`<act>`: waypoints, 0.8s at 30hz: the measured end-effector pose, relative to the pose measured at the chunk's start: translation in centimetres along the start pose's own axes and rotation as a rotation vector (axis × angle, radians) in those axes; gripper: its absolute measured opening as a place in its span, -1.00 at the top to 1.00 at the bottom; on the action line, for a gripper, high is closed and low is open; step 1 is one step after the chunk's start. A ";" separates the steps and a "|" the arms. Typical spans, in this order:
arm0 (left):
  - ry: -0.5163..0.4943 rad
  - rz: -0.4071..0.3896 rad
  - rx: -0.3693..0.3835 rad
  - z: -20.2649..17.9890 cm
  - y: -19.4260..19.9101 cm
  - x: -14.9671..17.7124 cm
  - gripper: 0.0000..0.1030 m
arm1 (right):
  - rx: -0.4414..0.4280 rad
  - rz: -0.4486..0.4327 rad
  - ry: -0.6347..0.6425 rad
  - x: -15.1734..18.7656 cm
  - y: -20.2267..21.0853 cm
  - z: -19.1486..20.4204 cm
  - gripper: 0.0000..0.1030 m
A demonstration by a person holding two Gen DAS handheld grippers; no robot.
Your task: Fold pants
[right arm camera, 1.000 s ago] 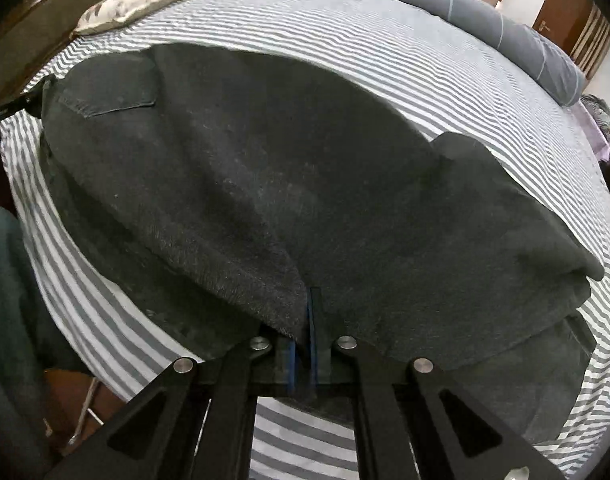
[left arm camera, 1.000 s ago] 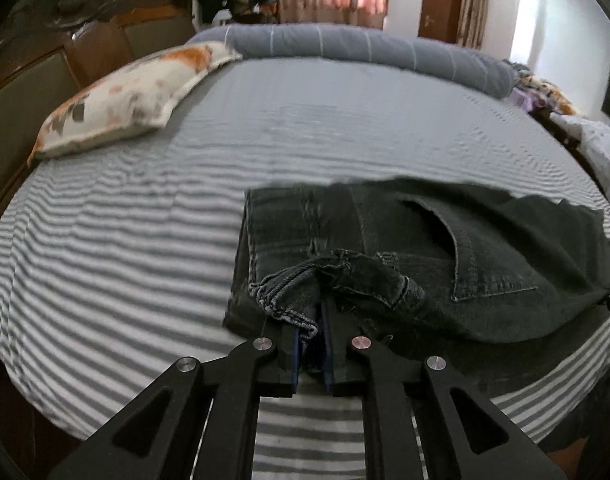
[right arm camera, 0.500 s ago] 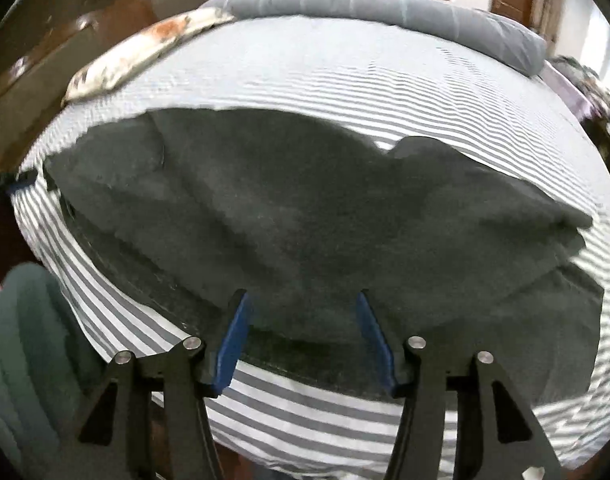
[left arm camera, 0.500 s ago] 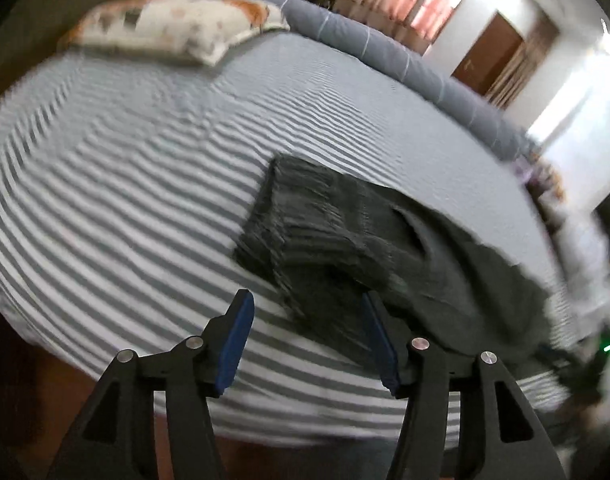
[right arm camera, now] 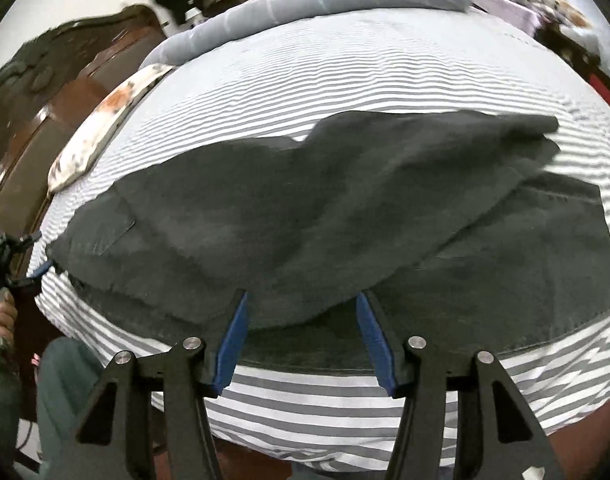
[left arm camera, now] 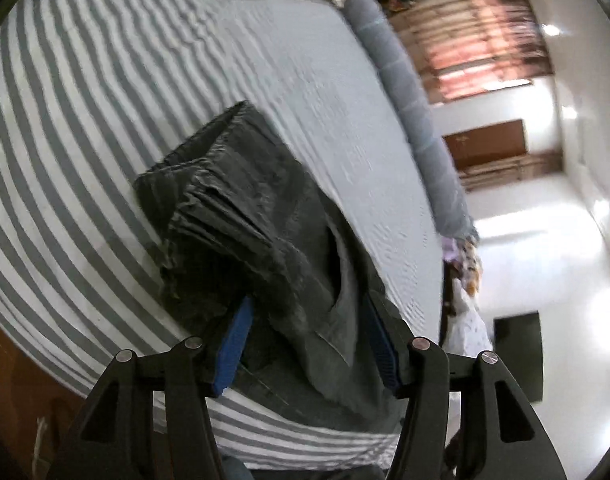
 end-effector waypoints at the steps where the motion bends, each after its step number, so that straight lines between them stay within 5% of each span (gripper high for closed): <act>1: 0.022 0.009 -0.007 0.3 -0.4 -0.1 -0.12 | -0.001 -0.005 -0.037 -0.2 0.0 -0.9 -0.02; 9: 0.099 -0.033 -0.060 1.5 -1.9 -1.2 -0.09 | -0.035 -0.082 -0.368 -2.2 0.0 -8.3 -0.03; 14: 0.114 -0.099 -0.131 2.1 -2.2 -2.1 0.48 | -0.089 -0.136 -0.565 -3.6 -1.0 -12.4 0.16; 15: 0.113 -0.107 -0.132 2.0 -2.1 -2.4 0.61 | -0.091 -0.148 -0.589 -3.9 -1.1 -13.1 0.23; 22: 0.022 -0.145 -0.203 1.0 -2.8 -3.4 0.63 | -0.077 -0.187 -0.654 -6.6 -2.7 -15.7 0.35; 24: 0.032 -0.141 -0.207 0.8 -3.2 -4.1 0.64 | -0.065 -0.196 -0.647 -7.7 -3.0 -16.1 0.57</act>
Point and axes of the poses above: each gripper's, at about its wrist camera, not at the fingertips, and y roughly against the way its jaws point, z to its left, x to its underside, the point moved 10 cm from there along -y, roughly the way its jaws point, and after that the axes turned 6 degrees about -x, right-handed, at the moved point
